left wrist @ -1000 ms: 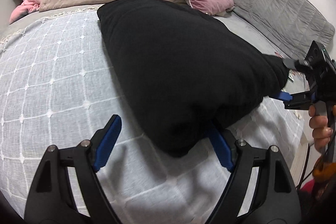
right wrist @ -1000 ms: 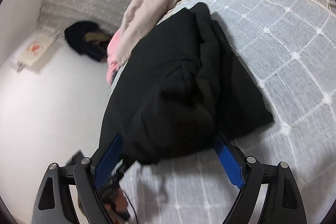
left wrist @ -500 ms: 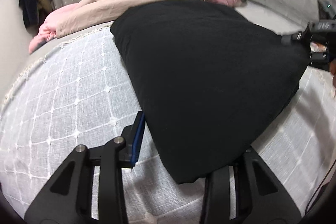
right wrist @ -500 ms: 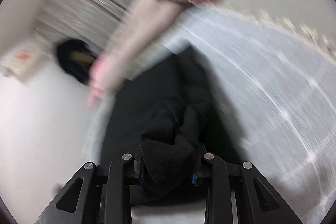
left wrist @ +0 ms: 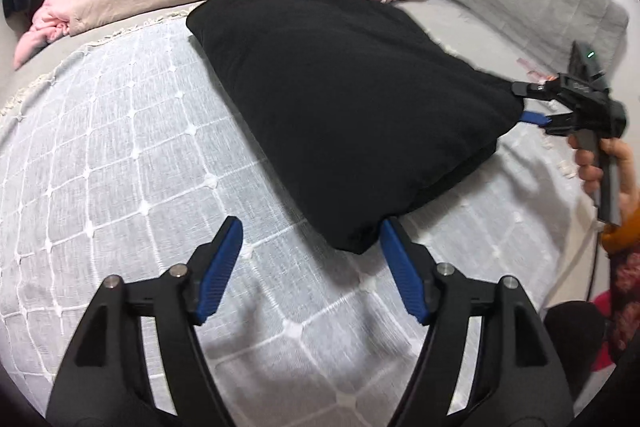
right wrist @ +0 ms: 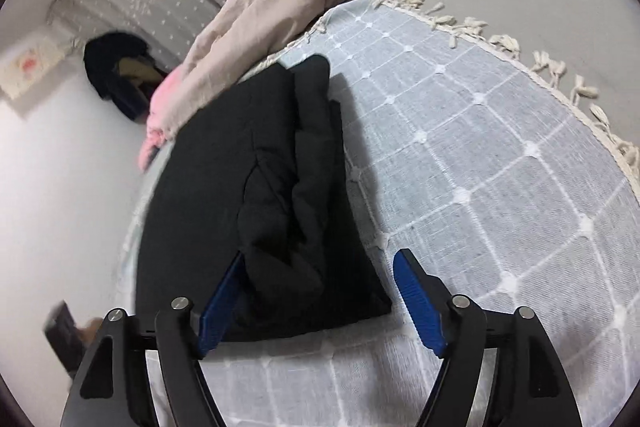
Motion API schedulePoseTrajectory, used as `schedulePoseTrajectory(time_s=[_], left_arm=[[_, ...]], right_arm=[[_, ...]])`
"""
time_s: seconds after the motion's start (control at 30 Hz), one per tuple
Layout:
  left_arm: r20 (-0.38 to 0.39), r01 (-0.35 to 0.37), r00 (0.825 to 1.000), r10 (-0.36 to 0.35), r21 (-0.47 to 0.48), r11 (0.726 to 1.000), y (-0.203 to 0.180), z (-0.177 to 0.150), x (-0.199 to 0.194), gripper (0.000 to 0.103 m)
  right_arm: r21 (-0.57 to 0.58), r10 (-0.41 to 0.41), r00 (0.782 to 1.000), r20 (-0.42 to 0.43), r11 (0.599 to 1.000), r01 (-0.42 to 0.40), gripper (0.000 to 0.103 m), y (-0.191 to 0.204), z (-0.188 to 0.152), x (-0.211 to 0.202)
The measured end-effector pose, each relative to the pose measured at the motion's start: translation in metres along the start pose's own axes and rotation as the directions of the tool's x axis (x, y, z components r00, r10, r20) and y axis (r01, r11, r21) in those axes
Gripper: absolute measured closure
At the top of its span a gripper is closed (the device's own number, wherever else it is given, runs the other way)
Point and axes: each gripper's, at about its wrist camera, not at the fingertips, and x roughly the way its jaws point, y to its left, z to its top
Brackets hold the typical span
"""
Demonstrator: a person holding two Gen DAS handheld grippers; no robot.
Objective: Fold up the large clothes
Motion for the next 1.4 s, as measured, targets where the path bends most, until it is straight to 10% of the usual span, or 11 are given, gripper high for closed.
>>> schedulePoseTrajectory(time_s=[0.17,0.57,0.87,0.97,1.17,1.4], left_arm=[[0.078,0.096,0.993,-0.084,-0.174,0.980,0.030,0.026,-0.017,0.018],[-0.009,0.195,0.972,-0.237,-0.535,0.822,0.087,0.088,0.095,0.017],[0.104,0.384,0.899,-0.425,-0.654,0.652,0.123,0.090,0.152,0.012],[0.155,0.416,0.889,-0.431,-0.670,0.615,0.122,0.081,0.159,0.012],[0.188,0.414,0.903,-0.387,-0.625,0.662,0.098,0.087,0.136,0.025],[0.181,0.488,0.865,-0.468,-0.519,0.702,0.032,0.131,0.118,0.031]], right_arm=[[0.069,0.090,0.996,0.006,0.994,-0.090,0.016,-0.001,0.039,0.002],[0.078,0.130,0.961,-0.246,0.990,-0.114,0.014,0.005,0.105,0.120],[0.181,0.363,0.900,-0.240,0.928,-0.326,0.014,-0.019,0.122,0.186],[0.122,0.360,0.898,-0.255,0.933,-0.339,0.031,-0.001,0.121,0.199],[0.148,0.441,0.888,-0.132,0.894,-0.422,0.057,-0.005,0.108,0.181],[0.057,0.443,0.897,0.014,0.895,-0.443,0.059,0.007,0.101,0.093]])
